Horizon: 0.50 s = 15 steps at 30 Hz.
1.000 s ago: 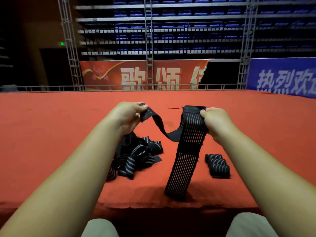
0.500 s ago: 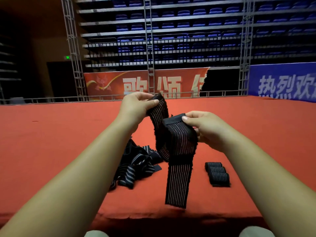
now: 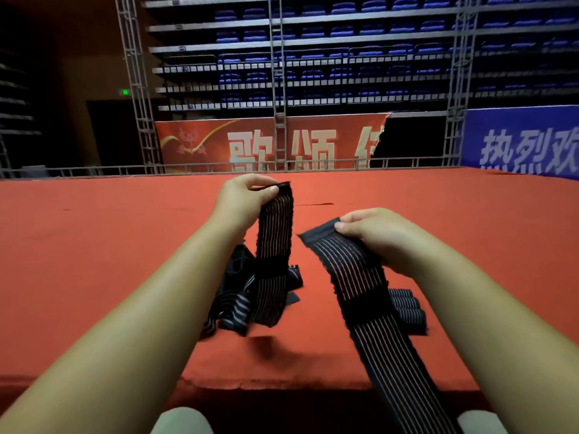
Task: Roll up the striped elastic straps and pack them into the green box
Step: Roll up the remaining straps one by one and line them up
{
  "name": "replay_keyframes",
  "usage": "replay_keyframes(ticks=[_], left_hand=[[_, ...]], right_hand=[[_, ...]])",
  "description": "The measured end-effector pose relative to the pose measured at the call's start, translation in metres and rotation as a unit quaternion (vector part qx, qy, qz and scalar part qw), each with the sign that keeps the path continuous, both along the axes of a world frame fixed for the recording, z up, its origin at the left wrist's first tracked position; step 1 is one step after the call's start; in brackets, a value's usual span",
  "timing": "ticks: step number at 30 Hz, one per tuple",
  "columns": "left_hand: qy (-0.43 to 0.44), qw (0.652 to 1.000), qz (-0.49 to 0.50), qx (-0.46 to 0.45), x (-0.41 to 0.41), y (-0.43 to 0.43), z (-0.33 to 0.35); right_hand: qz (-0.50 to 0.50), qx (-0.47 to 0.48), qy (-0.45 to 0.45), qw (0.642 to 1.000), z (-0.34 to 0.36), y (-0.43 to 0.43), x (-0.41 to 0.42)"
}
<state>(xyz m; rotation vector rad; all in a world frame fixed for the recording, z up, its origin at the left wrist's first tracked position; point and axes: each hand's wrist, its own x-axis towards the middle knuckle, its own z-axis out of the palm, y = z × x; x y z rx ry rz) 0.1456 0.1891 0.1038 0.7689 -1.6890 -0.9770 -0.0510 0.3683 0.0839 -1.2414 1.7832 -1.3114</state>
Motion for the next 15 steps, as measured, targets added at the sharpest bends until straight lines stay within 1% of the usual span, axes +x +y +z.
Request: replay_keyframes(ticks=[4, 6, 12, 15], left_hand=[[0.004, 0.994, -0.082, 0.068, 0.001, 0.008, -0.013], [0.004, 0.990, -0.115, 0.086, 0.003, 0.015, -0.016], [0.044, 0.983, -0.158, 0.078, 0.007, 0.034, -0.015], [0.046, 0.980, -0.180, 0.075, 0.009, 0.044, -0.012]], right_hand=[[0.036, -0.055, -0.035, 0.997, -0.007, -0.007, 0.008], [0.042, -0.083, -0.049, 0.994, -0.011, -0.012, 0.013], [0.045, -0.153, -0.039, 0.986, -0.014, -0.021, 0.027], [0.032, -0.183, -0.039, 0.982, -0.013, -0.024, 0.030]])
